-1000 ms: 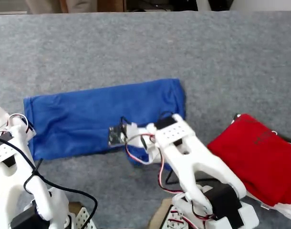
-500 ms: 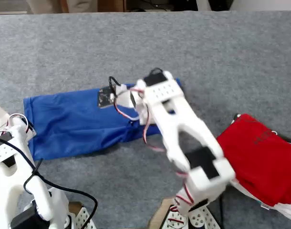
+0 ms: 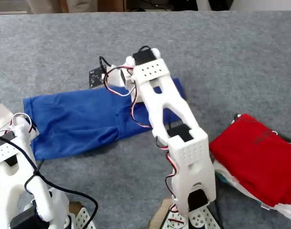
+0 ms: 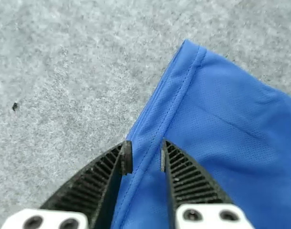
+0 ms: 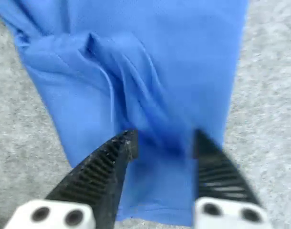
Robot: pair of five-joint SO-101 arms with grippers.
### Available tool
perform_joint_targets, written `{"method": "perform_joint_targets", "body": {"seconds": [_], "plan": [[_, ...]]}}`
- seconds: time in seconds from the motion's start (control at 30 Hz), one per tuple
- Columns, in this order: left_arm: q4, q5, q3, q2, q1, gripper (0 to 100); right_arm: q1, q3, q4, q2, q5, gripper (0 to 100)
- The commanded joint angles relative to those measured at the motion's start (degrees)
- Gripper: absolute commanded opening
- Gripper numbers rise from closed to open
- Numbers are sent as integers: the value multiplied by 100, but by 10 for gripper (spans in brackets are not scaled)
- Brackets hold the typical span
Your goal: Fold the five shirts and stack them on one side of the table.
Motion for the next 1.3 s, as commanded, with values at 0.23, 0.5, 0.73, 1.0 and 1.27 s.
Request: {"method": "perform_joint_targets", "body": {"seconds": [0.23,0.5,0.73,1.0,1.27], "plan": [[-105,18,-35,13,35,118,110,-391,1213,-664,18,77],[273,-88,-387,-4,18,153,558,558,1257,-1130,-993,5],[2171,-958,-1960,66,-9,188,1367,1226,1248,-1552,-1090,5],[3332,-1758,-3684,1947,-167,190,1437,1868,1248,-2026,-1099,5],[4712,-2048,-6092,4409,-484,188,1437,2202,1240,-2299,-1099,5]]}}
